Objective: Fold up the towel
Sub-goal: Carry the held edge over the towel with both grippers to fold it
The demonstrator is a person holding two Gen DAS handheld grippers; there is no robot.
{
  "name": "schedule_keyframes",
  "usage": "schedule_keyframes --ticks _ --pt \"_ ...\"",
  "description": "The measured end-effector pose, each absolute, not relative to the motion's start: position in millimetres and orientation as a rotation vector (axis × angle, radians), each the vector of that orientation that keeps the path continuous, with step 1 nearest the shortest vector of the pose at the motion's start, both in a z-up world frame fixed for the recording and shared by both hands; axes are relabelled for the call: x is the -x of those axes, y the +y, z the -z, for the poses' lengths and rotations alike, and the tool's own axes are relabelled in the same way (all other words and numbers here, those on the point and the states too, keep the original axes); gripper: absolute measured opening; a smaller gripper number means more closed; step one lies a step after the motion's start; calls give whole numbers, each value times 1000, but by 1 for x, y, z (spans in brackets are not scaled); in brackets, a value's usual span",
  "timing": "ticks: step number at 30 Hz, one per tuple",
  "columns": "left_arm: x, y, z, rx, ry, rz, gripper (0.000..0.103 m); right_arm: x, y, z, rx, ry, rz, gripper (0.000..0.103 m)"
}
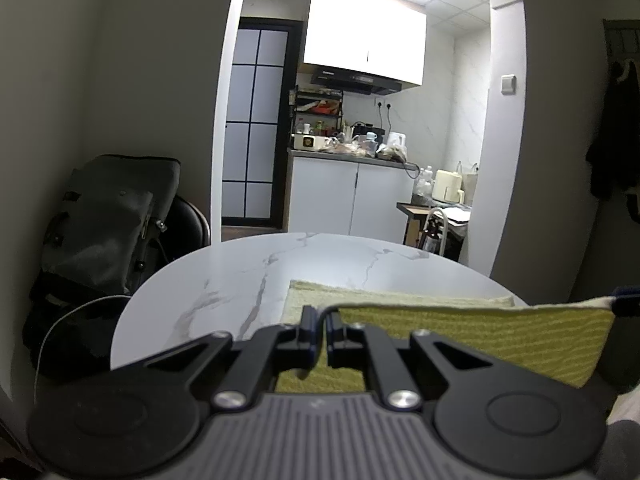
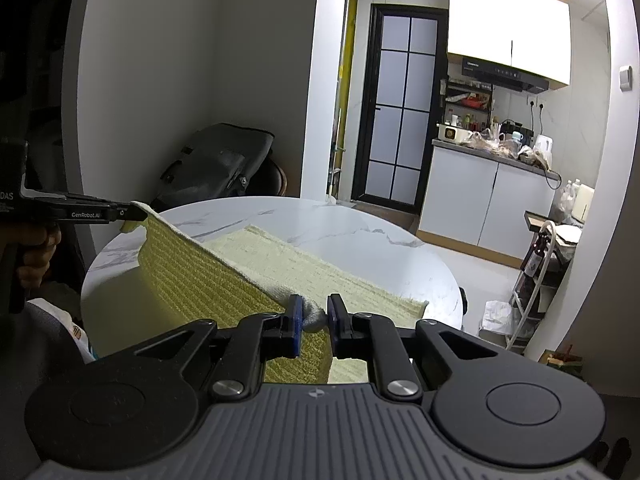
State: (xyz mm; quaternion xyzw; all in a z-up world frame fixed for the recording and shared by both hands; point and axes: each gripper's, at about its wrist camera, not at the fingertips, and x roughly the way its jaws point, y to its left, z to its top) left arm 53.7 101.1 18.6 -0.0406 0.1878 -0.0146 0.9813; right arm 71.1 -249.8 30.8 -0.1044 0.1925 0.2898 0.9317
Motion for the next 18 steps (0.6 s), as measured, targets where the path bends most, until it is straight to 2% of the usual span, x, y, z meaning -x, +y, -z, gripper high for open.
schedule_keyframes --ticks 18 --pt "-100 87 -23 13 397 33 5 -104 -255 -30 194 369 -558 15"
